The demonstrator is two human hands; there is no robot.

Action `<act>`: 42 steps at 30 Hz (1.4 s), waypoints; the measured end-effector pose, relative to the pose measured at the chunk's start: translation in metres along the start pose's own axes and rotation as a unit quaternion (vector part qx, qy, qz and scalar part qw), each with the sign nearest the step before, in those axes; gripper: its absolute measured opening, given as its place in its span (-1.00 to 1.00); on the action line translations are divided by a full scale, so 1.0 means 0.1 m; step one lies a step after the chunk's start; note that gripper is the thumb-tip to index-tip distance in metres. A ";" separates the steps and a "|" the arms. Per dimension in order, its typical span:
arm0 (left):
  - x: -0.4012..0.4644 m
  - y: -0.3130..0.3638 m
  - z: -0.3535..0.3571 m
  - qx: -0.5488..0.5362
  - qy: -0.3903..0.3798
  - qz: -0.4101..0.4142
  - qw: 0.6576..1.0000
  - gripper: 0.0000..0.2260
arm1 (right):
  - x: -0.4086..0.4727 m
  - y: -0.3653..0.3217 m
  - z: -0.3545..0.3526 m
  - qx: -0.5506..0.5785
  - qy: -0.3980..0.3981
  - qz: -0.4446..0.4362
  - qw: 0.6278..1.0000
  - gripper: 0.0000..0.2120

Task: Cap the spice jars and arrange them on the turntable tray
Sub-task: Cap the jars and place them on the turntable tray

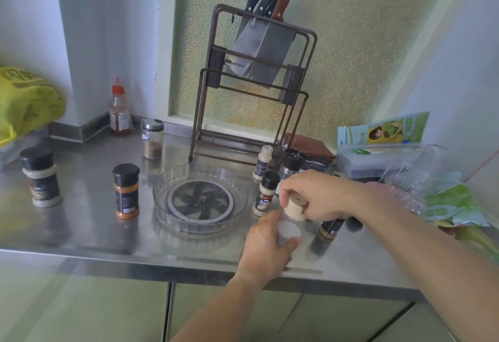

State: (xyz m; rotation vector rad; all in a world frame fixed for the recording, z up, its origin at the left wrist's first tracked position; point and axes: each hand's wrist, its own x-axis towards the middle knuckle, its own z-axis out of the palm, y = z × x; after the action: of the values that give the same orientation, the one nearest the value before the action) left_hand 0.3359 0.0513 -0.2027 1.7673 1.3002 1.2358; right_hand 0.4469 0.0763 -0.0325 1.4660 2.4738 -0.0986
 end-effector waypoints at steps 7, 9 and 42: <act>0.02 0.01 0.00 0.018 -0.017 -0.006 1.000 -0.61 | 0.00 -0.01 0.04 -0.031 0.055 0.054 0.997 -0.68; 0.02 0.01 0.00 0.016 -0.018 -0.007 1.000 -0.61 | -0.01 0.02 0.04 0.012 0.054 0.032 0.998 -0.69; 0.02 0.00 -0.01 0.020 -0.012 0.006 1.000 -0.61 | 0.05 0.07 0.07 0.040 0.032 0.096 0.994 -0.43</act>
State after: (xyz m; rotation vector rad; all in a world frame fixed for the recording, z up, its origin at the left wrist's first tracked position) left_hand 0.3350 0.0528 -0.2012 1.8134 1.3113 1.1996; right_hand 0.4524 0.0824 -0.0403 1.7580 2.3893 -0.1171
